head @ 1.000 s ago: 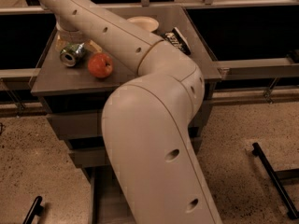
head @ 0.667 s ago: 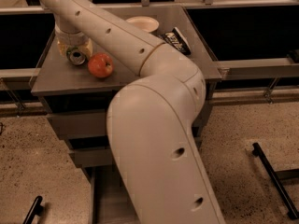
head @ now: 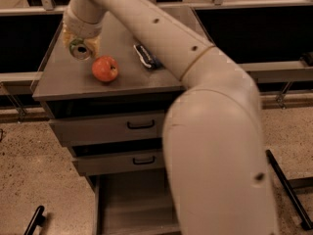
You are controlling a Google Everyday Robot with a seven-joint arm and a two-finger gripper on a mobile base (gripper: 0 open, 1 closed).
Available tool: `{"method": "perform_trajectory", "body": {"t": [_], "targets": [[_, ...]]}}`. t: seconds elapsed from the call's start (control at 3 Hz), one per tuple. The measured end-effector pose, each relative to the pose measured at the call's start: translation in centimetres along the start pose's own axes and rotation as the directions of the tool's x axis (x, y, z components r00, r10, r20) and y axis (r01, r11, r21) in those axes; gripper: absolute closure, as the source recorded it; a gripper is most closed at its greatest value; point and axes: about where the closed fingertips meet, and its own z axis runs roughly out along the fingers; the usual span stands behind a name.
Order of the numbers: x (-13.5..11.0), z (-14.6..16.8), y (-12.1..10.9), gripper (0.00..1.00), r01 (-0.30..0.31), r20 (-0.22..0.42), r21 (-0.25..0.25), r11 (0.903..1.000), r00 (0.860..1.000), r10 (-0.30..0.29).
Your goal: Place green can into bottom drawer
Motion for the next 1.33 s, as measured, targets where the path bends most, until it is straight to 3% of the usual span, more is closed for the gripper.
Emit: {"method": "perform_trajectory", "body": {"t": [0.33,0.67,1.0,1.33], "targets": [[-2.5,-6.3,-2.4,1.00,0.025,0.003,0.239,0.9707,1.000,-0.027],[-7.4,-11.3,-3.3,1.00,0.083,0.050,0.486,0.8697,0.991,-0.123],[-12.2,-11.8,-2.5,1.00,0.096,0.117,0.562,0.8217,0.974,-0.194],[-17.3,-10.9,0.1,1.00,0.140,0.148,0.528,0.8378,0.956,-0.253]]}}
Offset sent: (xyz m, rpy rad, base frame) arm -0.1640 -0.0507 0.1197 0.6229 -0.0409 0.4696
